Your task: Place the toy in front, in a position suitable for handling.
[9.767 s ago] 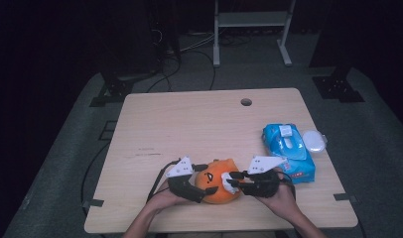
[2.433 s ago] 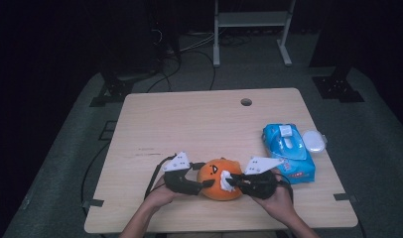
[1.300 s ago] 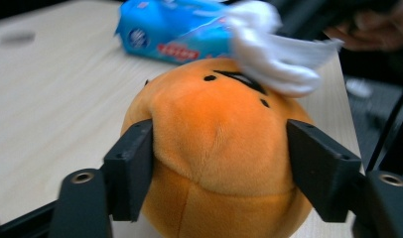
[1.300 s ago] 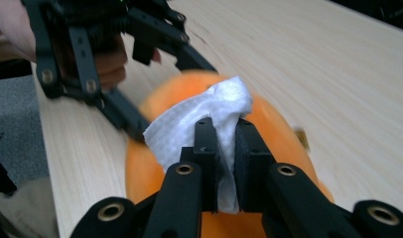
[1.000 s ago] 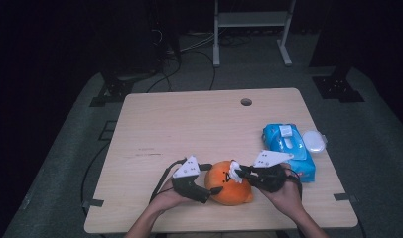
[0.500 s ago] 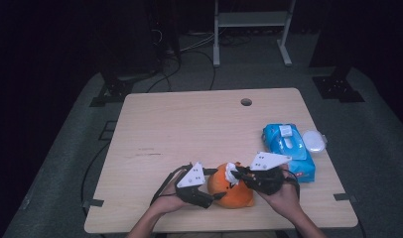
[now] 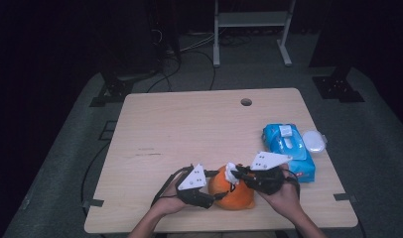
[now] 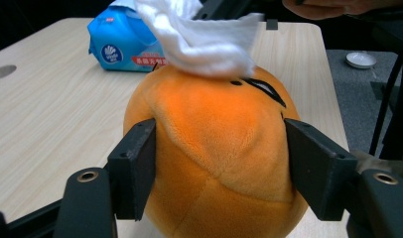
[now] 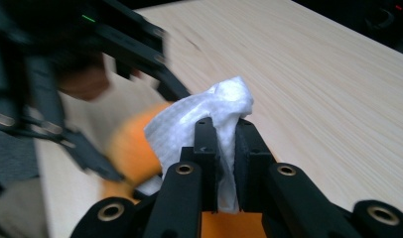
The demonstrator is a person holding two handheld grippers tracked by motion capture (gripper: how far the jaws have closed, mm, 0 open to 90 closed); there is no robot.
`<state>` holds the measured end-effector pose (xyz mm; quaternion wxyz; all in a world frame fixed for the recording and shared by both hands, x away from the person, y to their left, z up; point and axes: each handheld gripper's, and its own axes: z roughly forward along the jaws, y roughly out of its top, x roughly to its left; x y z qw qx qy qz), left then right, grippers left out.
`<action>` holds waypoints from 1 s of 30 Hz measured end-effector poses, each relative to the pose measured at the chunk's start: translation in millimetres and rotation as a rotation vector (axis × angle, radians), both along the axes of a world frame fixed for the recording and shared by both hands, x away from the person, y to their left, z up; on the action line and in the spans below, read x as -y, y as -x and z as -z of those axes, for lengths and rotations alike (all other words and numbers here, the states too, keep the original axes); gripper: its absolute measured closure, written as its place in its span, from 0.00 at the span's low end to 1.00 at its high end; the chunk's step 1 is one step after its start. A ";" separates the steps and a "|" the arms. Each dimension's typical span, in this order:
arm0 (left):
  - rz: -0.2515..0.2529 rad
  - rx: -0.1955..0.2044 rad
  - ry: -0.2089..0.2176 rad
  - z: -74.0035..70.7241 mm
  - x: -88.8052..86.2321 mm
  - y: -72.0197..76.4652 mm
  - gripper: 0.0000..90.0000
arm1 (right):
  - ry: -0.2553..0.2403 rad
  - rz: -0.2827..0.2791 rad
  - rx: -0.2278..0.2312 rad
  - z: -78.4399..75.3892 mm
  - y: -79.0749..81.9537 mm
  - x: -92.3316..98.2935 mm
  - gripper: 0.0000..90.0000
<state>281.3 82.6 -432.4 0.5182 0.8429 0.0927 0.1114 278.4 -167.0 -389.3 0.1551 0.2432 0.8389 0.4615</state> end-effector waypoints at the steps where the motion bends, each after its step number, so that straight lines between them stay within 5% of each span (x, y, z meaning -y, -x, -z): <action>1: -0.002 -0.009 -0.001 0.3 -1.3 -1.4 0.33 | 0.000 0.009 -0.011 2.4 -2.5 4.3 0.90; 2: -0.017 -0.058 0.013 1.2 -3.3 -5.5 0.30 | -0.004 0.018 -0.026 5.2 -4.0 7.7 0.90; 3: -0.017 -0.058 0.013 1.2 -3.3 -5.5 0.26 | -0.004 0.018 -0.026 5.2 -4.0 7.7 0.90; 4: -0.026 -0.142 0.056 1.8 -4.7 -10.1 0.22 | -0.016 0.020 -0.052 10.1 -5.3 11.6 0.90; 6: -0.048 -0.201 0.091 1.9 -3.9 -12.5 0.20 | -0.031 0.018 -0.066 11.3 -4.1 10.9 0.90; 14: -0.037 -0.065 0.026 -0.4 2.9 -0.1 0.34 | -0.047 -0.062 -0.045 3.1 7.3 -10.9 0.90; 18: -0.044 -0.086 0.033 1.7 -0.7 -2.9 0.32 | -0.035 -0.039 -0.035 3.7 2.9 -5.9 0.90; 19: -0.055 -0.105 0.044 2.8 -2.6 -4.8 0.30 | 0.001 0.000 -0.014 5.8 -0.1 0.3 0.90; 22: -0.061 -0.098 0.042 0.8 2.7 -2.7 0.30 | -0.017 0.021 -0.039 7.6 -3.2 6.9 0.90; 27: -0.046 -0.058 0.015 -3.2 13.1 6.5 0.30 | -0.045 -0.055 -0.027 1.5 8.2 -11.2 0.90; 30: -0.045 -0.066 0.018 -2.2 11.3 6.5 0.29 | -0.028 -0.069 -0.016 2.1 10.4 -16.2 0.90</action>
